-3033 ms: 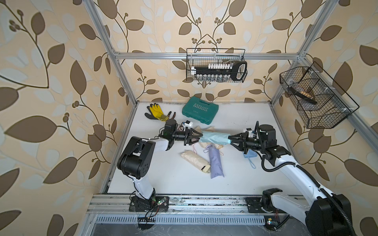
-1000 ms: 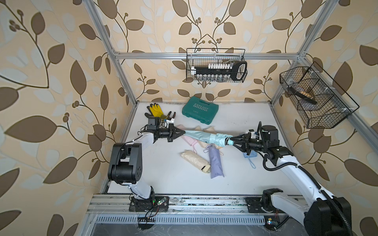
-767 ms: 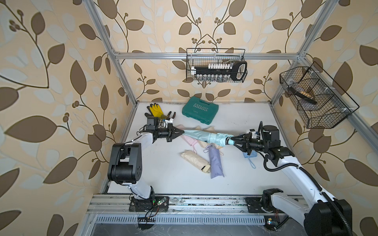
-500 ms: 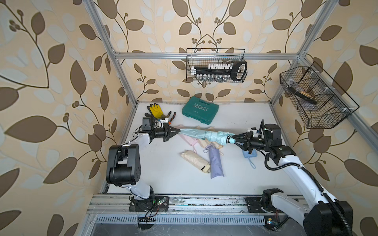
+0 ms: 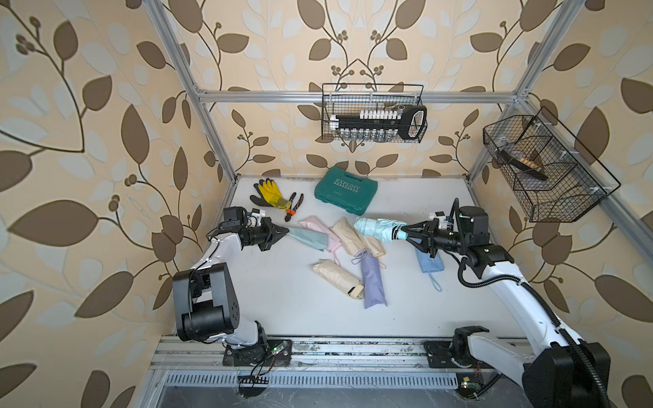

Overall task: Take umbrellas out of sleeves
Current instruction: Place the umbrella sleeve at the center of the board, then place the umbrella at the center of the board.

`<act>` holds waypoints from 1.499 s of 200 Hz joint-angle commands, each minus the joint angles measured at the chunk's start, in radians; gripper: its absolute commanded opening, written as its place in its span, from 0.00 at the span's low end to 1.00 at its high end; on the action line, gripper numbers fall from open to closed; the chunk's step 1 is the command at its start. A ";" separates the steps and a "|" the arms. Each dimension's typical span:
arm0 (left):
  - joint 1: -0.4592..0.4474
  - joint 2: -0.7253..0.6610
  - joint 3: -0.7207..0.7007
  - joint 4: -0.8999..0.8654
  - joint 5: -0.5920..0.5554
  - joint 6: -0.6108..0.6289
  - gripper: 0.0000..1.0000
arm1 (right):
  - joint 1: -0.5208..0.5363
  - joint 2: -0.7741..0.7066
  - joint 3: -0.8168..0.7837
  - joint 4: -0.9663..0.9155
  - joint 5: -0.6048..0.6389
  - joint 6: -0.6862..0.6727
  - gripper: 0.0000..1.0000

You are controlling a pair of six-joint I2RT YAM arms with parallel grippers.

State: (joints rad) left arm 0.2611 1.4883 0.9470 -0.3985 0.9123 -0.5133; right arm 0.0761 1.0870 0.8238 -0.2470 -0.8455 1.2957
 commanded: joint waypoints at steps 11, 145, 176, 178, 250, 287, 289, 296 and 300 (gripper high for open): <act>-0.005 0.015 0.120 -0.354 -0.339 0.276 0.00 | 0.004 0.022 0.050 0.048 -0.014 -0.016 0.00; -0.007 0.143 0.151 -0.406 -0.659 0.332 0.65 | 0.275 0.222 0.118 0.189 0.057 0.006 0.00; -0.006 0.074 0.186 -0.450 -0.627 0.316 0.75 | 0.387 0.319 0.159 0.248 0.071 0.006 0.00; -0.006 0.068 0.189 -0.452 -0.623 0.314 0.76 | 0.395 0.326 0.164 0.252 0.070 0.004 0.00; -0.011 -0.208 0.216 -0.336 -0.354 0.068 0.99 | 0.621 0.670 0.392 0.319 -0.005 -0.057 0.00; -0.011 -0.257 0.163 -0.334 -0.355 0.079 0.99 | 0.690 0.834 0.496 0.350 -0.026 -0.056 0.00; -0.012 -0.258 0.161 -0.333 -0.355 0.079 0.99 | 0.694 0.842 0.500 0.351 -0.026 -0.055 0.00; -0.012 -0.260 0.154 -0.332 -0.353 0.077 0.99 | 0.700 0.869 0.517 0.361 -0.026 -0.052 0.00; -0.012 -0.261 0.153 -0.332 -0.352 0.076 0.99 | 0.704 0.884 0.529 0.367 -0.028 -0.049 0.00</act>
State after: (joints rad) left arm 0.2546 1.2457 1.1282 -0.7361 0.5262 -0.4114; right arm 0.7544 1.9110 1.2778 0.0429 -0.8219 1.2552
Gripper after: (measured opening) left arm 0.989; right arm 0.292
